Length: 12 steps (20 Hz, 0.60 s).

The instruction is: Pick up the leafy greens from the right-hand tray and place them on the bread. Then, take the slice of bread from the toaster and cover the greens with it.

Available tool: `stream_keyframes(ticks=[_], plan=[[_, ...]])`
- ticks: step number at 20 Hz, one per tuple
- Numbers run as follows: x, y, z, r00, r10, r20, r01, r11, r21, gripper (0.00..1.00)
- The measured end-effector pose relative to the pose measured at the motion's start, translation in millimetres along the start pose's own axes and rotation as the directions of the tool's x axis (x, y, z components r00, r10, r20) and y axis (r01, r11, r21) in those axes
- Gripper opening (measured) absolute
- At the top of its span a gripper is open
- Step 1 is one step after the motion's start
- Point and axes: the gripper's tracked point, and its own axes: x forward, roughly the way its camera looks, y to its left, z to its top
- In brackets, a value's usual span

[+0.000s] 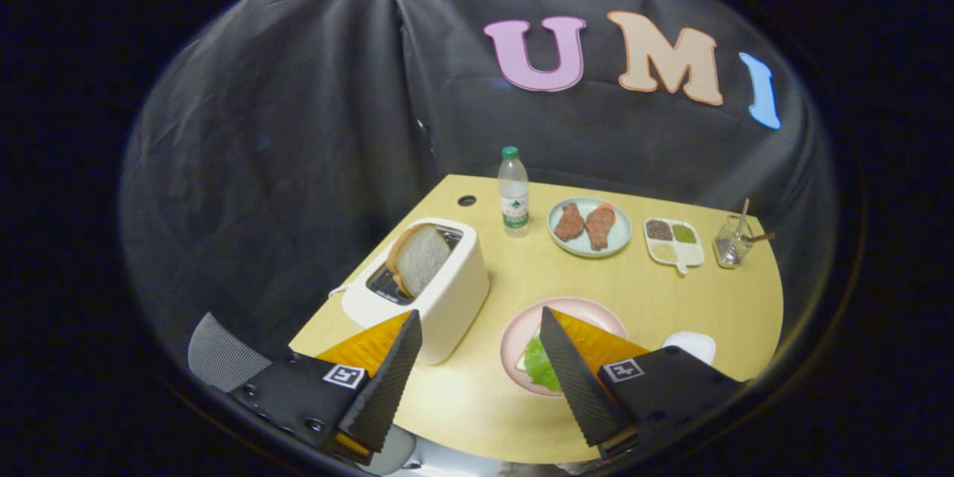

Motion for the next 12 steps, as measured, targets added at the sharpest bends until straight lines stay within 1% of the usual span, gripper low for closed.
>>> stream_keyframes(ticks=[5, 8, 12], plan=[[32, 49, 23, 1.0, 0.011, -0.008, -0.011, 1.0, -0.008, 0.99], [59, 63, 27, 0.998, -0.025, -0.055, 0.025, 1.0, -0.001, 0.97], [96, 79, 23, 0.986, -0.069, -0.151, 0.078, 0.995, 0.054, 0.95]])
